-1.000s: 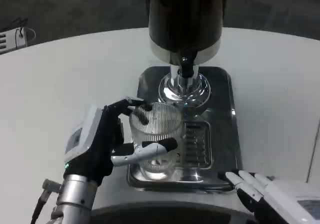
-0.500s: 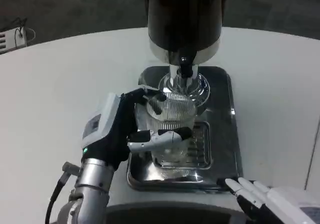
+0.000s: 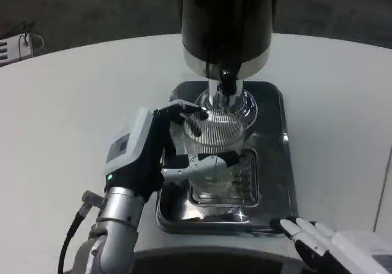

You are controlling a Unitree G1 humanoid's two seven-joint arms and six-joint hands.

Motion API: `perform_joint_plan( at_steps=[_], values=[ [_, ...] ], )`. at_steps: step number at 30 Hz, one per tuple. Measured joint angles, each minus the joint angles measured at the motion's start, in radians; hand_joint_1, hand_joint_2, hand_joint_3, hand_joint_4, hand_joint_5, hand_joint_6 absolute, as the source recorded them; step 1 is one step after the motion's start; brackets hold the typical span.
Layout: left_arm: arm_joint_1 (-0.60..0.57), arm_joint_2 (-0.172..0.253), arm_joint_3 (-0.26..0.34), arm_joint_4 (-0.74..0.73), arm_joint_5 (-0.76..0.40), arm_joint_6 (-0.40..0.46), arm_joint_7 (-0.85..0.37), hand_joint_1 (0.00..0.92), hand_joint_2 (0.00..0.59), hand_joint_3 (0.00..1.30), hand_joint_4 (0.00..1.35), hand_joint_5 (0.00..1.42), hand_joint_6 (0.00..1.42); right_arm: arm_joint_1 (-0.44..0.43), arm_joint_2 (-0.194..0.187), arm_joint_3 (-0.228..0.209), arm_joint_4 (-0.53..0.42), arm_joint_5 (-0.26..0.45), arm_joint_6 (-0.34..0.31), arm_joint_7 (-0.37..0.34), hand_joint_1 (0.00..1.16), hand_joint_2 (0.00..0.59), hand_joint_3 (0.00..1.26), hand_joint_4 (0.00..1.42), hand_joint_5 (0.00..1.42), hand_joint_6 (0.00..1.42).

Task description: Grasp the cup under the faucet to collect the drink, then remove the cup.

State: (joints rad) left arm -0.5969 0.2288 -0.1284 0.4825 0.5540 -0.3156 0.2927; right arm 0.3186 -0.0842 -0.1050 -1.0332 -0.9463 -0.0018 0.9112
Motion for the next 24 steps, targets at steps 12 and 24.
perform_joint_plan(
  at_steps=[12,24],
  values=[
    [-0.001,0.007,-0.01,0.0,0.001,0.041,-0.001,0.242,0.039,0.59,0.57,1.02,1.36,-0.016,-0.008,0.01,0.0,0.0,0.024,0.005,0.54,0.468,0.04,0.0,0.0,0.06],
    [-0.035,0.005,-0.02,0.01,0.0,0.053,-0.014,0.195,0.043,0.51,0.4,0.72,1.19,-0.027,-0.048,0.02,0.0,0.017,0.078,0.015,0.54,0.468,0.04,0.0,0.0,0.08]
  ],
)
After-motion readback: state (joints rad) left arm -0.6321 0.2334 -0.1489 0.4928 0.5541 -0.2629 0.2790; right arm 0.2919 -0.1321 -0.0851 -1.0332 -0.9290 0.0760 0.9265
